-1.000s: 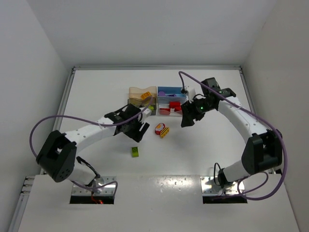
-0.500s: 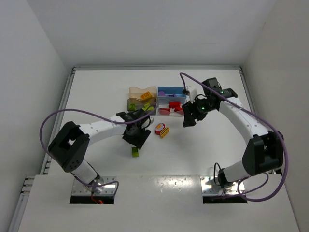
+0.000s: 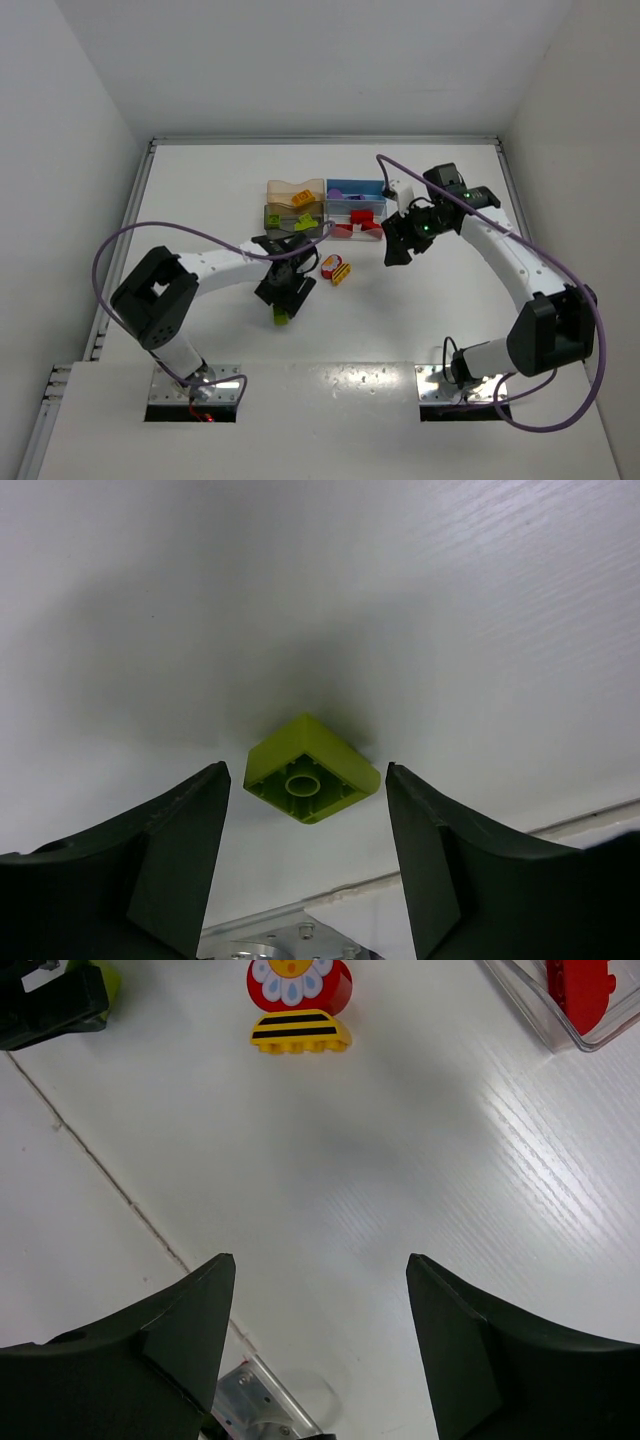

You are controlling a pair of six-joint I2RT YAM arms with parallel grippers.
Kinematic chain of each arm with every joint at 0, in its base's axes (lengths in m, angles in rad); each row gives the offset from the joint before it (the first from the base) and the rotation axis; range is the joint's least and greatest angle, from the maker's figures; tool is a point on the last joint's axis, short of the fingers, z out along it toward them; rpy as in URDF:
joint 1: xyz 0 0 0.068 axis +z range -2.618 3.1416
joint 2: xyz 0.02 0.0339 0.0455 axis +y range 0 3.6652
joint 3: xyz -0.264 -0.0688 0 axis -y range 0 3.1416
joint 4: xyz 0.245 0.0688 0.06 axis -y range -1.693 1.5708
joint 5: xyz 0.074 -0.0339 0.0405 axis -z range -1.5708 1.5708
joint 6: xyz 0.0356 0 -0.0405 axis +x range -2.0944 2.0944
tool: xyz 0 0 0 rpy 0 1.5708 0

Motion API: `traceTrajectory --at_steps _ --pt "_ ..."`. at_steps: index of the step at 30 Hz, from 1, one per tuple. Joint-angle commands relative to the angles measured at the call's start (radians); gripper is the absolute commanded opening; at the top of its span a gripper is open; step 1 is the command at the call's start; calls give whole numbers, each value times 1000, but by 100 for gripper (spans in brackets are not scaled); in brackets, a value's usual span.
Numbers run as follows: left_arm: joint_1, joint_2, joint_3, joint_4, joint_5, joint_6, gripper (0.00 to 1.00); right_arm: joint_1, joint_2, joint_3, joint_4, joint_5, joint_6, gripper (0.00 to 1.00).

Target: Sort the legos into containers by color

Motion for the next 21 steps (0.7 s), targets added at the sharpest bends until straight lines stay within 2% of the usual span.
traceTrajectory --at_steps 1,5,8,11,12,15,16,17,21 --pt "9 22 27 -23 -18 -23 70 -6 -36 -10 -8 6 -24 70" --pt "9 62 27 -23 -18 -23 71 -15 -27 -1 -8 6 -24 70" --pt "9 87 27 -32 0 -23 66 -24 -18 10 -17 6 -33 70" --pt "20 108 27 -32 36 -23 49 -25 -9 21 -17 6 -33 70" --pt "47 108 27 -32 71 -12 38 -25 0 21 -17 6 -33 70" --pt "70 108 65 -32 115 15 18 -34 0 21 -8 6 -33 70" --pt "84 96 81 -32 153 32 4 -34 10 21 -8 6 -33 70" --pt "84 96 104 -32 163 50 0 -34 10 21 5 6 -33 70" --pt "162 42 280 12 151 98 0 -34 19 32 14 -14 -33 70"
